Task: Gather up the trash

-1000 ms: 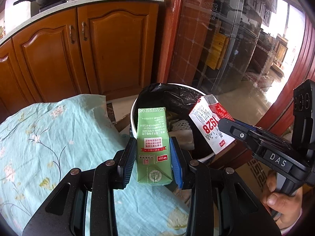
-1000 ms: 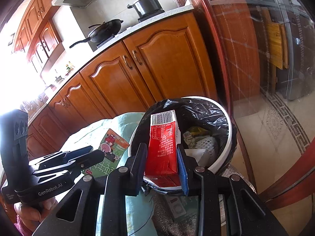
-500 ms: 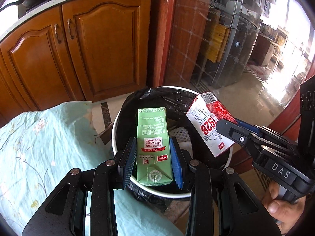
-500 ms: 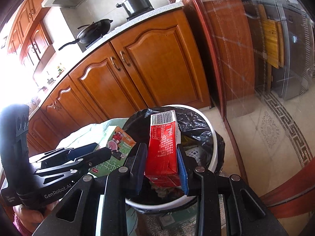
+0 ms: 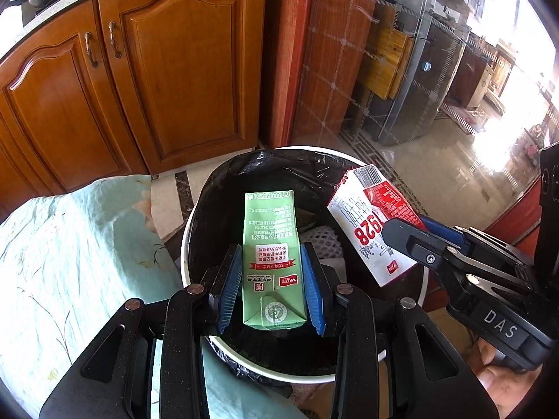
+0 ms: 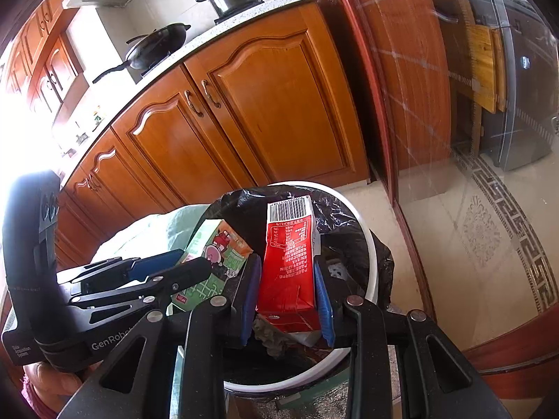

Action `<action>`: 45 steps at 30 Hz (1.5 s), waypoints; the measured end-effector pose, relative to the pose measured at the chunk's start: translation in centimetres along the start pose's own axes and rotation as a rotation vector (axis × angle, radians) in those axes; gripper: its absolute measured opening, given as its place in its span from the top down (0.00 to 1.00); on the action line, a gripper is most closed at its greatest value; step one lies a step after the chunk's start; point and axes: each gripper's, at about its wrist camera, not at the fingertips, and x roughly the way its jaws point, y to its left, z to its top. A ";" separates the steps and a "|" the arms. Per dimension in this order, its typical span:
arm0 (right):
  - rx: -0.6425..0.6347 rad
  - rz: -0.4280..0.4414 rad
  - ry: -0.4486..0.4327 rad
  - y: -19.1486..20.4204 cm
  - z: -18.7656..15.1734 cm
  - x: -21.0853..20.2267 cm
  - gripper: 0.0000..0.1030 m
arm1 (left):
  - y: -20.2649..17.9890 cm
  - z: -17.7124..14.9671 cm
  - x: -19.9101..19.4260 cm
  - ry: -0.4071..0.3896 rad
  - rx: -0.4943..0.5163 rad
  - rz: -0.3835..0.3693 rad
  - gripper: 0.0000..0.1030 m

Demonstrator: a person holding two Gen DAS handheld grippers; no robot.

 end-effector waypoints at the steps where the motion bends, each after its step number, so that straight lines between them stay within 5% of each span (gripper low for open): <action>1: 0.000 -0.001 0.001 0.0 0.0 0.1 0.71 | 0.0 0.0 0.1 0.003 0.001 0.001 0.68; 27: 0.028 0.018 -0.003 -0.2 0.3 0.0 0.67 | 0.6 -1.1 -0.4 0.003 0.008 0.024 0.65; 36: 0.035 0.039 -0.030 0.8 -0.9 -2.0 0.66 | 2.8 -3.9 -3.6 -0.036 -0.081 0.018 0.63; 40: 0.044 0.057 -0.051 1.8 -2.5 -3.1 0.55 | 3.9 -6.2 -5.8 -0.081 -0.136 0.014 0.58; 45: 0.037 0.069 -0.058 3.3 -4.5 -4.1 0.54 | 4.8 -9.1 -8.5 -0.133 -0.182 0.017 0.58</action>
